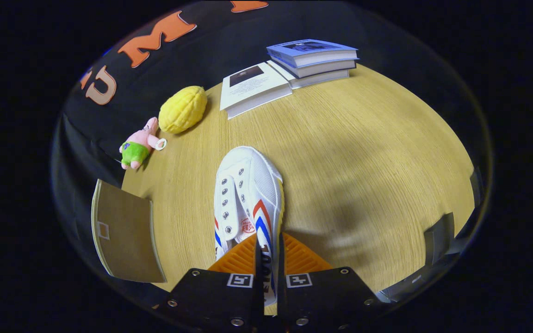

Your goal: Open the storage box then place both shoes into the box .Put the left shoe in first, then the right shoe, with the right side of both shoes facing outward in a uniform manner.

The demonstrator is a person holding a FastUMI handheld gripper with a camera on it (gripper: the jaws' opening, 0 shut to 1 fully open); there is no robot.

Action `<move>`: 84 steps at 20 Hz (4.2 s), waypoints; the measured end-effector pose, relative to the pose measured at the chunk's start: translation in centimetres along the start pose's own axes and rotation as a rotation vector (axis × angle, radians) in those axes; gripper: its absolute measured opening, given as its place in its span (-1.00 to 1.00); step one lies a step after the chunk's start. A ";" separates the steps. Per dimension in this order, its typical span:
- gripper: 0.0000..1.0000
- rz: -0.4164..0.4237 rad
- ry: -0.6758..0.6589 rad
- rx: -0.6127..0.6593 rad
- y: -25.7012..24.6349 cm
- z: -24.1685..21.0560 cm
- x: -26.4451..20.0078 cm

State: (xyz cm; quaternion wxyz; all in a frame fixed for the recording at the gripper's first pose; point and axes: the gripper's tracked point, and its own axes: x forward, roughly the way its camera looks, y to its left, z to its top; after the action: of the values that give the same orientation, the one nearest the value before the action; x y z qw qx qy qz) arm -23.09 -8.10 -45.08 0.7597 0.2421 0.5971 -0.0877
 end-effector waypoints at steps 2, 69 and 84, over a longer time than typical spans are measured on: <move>-0.77 0.049 -0.013 0.019 2.7 0.8 -0.9; 0.92 0.364 -0.659 -0.446 30.1 16.1 -21.3; 0.96 0.289 -1.184 -0.358 21.1 25.7 -35.2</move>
State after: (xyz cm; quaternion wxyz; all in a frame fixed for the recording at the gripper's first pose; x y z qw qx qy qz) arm -1.58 -7.44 -1.73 0.9941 0.1000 0.0426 -0.0022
